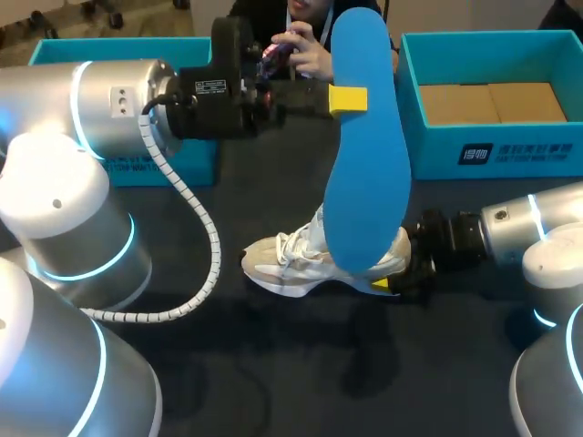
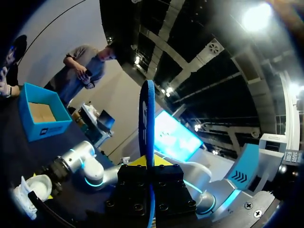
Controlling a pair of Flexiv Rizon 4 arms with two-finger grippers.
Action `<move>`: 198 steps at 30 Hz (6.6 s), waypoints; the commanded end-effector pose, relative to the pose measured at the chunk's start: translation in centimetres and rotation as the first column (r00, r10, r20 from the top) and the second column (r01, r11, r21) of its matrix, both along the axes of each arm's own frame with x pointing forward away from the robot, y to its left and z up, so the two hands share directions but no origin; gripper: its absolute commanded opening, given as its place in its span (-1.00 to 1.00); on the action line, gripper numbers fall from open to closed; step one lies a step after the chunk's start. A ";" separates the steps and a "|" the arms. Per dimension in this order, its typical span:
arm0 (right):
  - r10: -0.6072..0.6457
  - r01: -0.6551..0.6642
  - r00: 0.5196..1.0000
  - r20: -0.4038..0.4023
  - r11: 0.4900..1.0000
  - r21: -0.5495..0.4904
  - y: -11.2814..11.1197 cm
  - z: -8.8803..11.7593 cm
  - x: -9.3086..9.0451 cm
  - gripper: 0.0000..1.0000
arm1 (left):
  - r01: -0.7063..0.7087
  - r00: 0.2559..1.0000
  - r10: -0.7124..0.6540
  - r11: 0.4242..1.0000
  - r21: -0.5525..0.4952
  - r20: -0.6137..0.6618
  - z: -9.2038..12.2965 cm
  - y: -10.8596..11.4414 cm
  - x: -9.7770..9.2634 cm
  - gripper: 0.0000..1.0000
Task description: Take the shoe out of the shoebox, open the shoe tongue, remove and reinsert the insole, then place the shoe into the shoebox
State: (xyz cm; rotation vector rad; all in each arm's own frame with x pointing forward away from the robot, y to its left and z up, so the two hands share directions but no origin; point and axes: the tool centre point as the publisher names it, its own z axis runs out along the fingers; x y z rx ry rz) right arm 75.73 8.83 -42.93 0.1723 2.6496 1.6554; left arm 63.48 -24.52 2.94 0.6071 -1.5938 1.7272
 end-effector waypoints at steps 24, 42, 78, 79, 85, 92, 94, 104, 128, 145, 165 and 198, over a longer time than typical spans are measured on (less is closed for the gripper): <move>-0.001 0.001 1.000 0.000 1.000 -0.004 0.4 -0.6 0.3 -1.00 | 0.055 0.998 -0.055 0.998 0.006 -0.027 0.2 0.6 -1.8 -1.00; -0.001 0.001 1.000 0.000 1.000 -0.004 0.4 -0.6 0.3 1.00 | 0.055 0.998 -0.055 0.998 0.006 -0.027 0.2 0.6 -1.8 -1.00; -0.060 0.035 0.992 -0.111 0.977 -0.210 -1.9 1.9 -0.4 1.00 | 0.055 0.998 -0.055 0.998 0.006 -0.027 0.2 0.6 -1.8 -1.00; -0.059 0.035 0.992 -0.110 0.977 -0.210 -1.9 1.9 -0.4 1.00 | 0.055 0.998 -0.055 0.998 0.006 -0.027 0.2 0.6 -1.8 -1.00; -0.062 0.032 0.991 -0.119 0.971 -0.239 -1.7 1.4 -0.4 1.00 | 0.055 0.998 -0.055 0.998 0.006 -0.027 0.2 0.6 -1.8 -1.00; -0.053 0.023 0.994 -0.097 0.958 -0.285 -1.4 1.8 -0.4 1.00 | 0.055 0.998 -0.055 0.998 0.006 -0.027 0.2 0.6 -1.8 -1.00; -0.050 0.020 0.994 -0.096 0.956 -0.292 -1.4 2.0 -0.3 1.00 | 0.055 0.998 -0.055 0.998 0.006 -0.027 0.2 0.6 -1.8 -1.00; -0.039 0.010 0.996 -0.084 0.947 -0.322 -1.8 2.5 -0.4 1.00 | 0.055 0.998 -0.055 0.998 0.006 -0.027 0.2 0.6 -1.8 -1.00; -0.032 -0.016 0.994 -0.105 0.902 -0.432 -2.3 3.6 -0.2 1.00 | 0.055 0.998 -0.055 0.998 0.006 -0.027 0.2 0.6 -1.8 -1.00; -0.049 -0.005 0.994 -0.098 0.873 -0.488 -3.0 4.7 -0.6 1.00 | 0.055 0.998 -0.055 0.998 0.006 -0.027 0.2 0.6 -1.8 -1.00; -0.074 0.007 0.993 -0.093 0.816 -0.577 -4.3 7.5 -0.9 1.00 | 0.055 0.998 -0.055 0.998 0.006 -0.027 0.2 0.6 -1.8 -1.00; -0.114 0.027 0.992 -0.053 0.605 -0.796 -3.8 9.6 -0.4 1.00 | 0.055 0.998 -0.055 0.998 0.006 -0.027 0.2 0.6 -1.8 -1.00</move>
